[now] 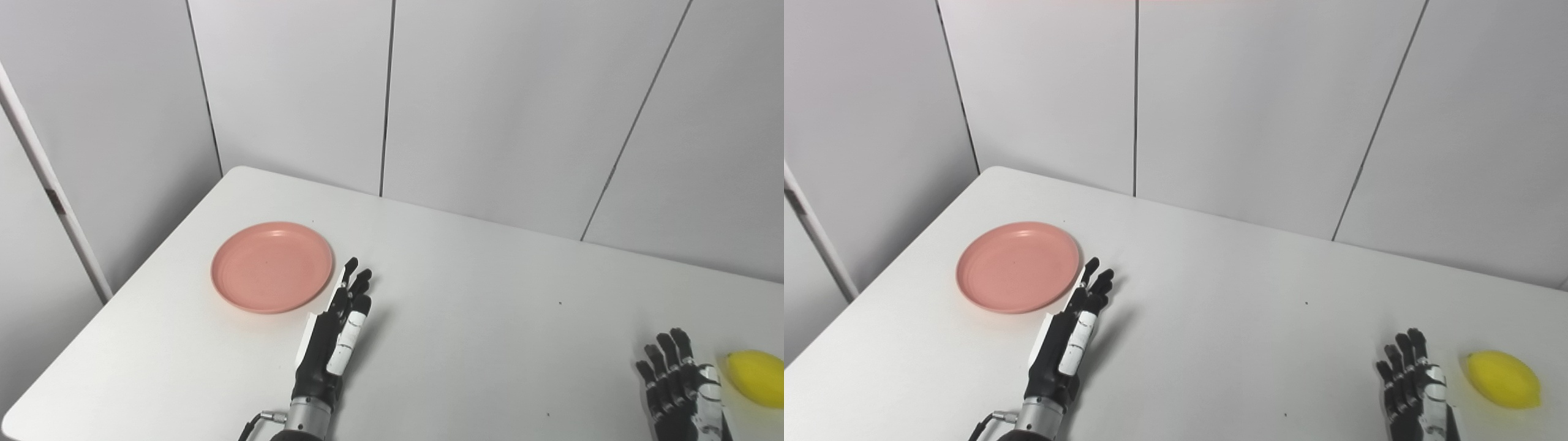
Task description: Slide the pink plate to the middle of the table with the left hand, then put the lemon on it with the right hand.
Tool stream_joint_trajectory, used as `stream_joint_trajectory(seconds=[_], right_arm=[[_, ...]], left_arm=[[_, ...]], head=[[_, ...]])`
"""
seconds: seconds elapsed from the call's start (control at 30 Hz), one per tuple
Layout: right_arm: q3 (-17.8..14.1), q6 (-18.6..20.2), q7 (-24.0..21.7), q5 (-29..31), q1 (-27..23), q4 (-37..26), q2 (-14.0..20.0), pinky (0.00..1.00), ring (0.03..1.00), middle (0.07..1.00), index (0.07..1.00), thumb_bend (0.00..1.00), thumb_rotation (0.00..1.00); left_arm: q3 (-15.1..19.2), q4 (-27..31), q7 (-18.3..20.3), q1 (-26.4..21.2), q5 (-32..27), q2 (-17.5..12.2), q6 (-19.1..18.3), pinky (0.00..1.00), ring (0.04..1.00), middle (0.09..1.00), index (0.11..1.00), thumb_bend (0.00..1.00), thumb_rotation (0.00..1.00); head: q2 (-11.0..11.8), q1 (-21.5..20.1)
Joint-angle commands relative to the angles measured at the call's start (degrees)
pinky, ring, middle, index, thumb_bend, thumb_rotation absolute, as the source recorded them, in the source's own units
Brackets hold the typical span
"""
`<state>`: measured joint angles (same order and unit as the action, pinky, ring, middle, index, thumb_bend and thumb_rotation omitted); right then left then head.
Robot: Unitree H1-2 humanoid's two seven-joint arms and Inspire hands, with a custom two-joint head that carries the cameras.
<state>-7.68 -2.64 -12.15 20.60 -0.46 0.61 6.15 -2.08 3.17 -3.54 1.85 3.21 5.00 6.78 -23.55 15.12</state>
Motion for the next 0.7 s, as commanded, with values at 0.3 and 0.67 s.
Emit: stream_joint_trajectory(seconds=[0.3,0.67], right_arm=[[-0.19,-2.33,-0.80,-0.08,3.57,4.47,-0.75,1.00,1.000,1.000,1.000,0.61,0.97],[0.20,-1.63,-0.75,-0.87,4.10,3.20,-0.70,1.00,1.000,1.000,1.000,0.60,0.96]], left_arm=[[-0.11,-3.48,0.17,2.36,-0.49,0.04,1.26,0.98,0.953,0.938,0.969,0.73,0.91],[0.20,2.50,1.31,3.11,-5.02,0.73,-1.68,1.00,0.951,0.937,0.966,0.85,0.89]], head=[[-0.47,-0.11],[-1.88,-0.03]])
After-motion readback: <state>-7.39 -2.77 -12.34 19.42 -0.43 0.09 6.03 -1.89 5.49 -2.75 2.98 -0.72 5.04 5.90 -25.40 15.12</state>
